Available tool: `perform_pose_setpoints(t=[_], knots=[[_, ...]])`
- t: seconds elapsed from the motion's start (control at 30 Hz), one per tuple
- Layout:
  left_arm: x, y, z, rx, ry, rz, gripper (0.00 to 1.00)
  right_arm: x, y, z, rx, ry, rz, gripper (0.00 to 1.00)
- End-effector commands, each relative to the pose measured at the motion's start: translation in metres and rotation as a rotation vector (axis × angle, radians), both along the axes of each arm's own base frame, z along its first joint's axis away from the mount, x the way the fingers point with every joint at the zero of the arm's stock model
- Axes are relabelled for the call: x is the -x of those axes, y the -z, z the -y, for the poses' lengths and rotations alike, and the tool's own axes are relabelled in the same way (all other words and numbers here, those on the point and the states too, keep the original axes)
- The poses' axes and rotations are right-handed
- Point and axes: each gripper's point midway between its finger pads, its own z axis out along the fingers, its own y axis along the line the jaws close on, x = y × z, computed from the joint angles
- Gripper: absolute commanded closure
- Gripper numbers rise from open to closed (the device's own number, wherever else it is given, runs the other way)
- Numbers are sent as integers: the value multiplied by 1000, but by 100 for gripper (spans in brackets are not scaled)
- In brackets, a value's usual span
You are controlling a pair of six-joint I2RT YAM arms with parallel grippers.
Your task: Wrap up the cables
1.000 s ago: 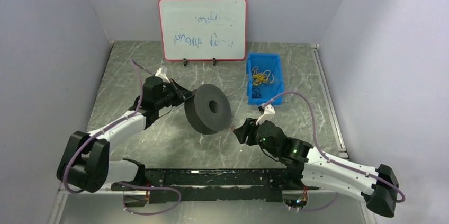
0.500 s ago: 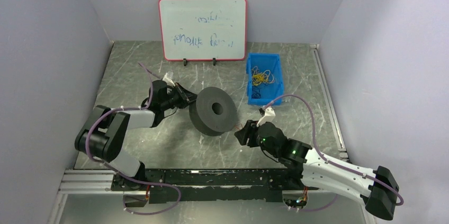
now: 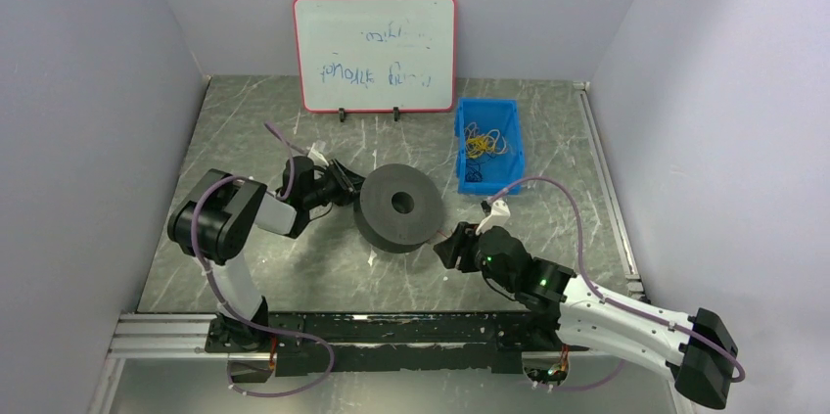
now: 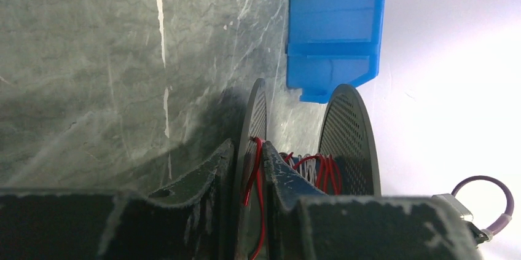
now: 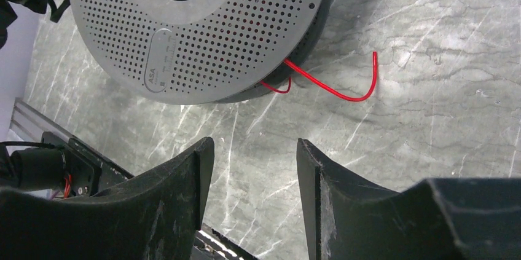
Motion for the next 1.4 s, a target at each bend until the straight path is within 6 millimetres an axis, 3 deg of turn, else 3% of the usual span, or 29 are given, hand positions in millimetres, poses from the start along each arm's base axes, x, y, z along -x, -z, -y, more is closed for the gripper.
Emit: perform_pose_setpoints(t=[0.0,0.43,1.37], knots=[[-2,-14,5,48,38,80,73,-4,-4,0,-28,15,16,44],[-2,2,3,-16,45,43,63,-6,-3,-1,-35,18,16,43],[-10,25,-40,-404,-37,-56,58,-10,-5,2,-25,49,16,43]])
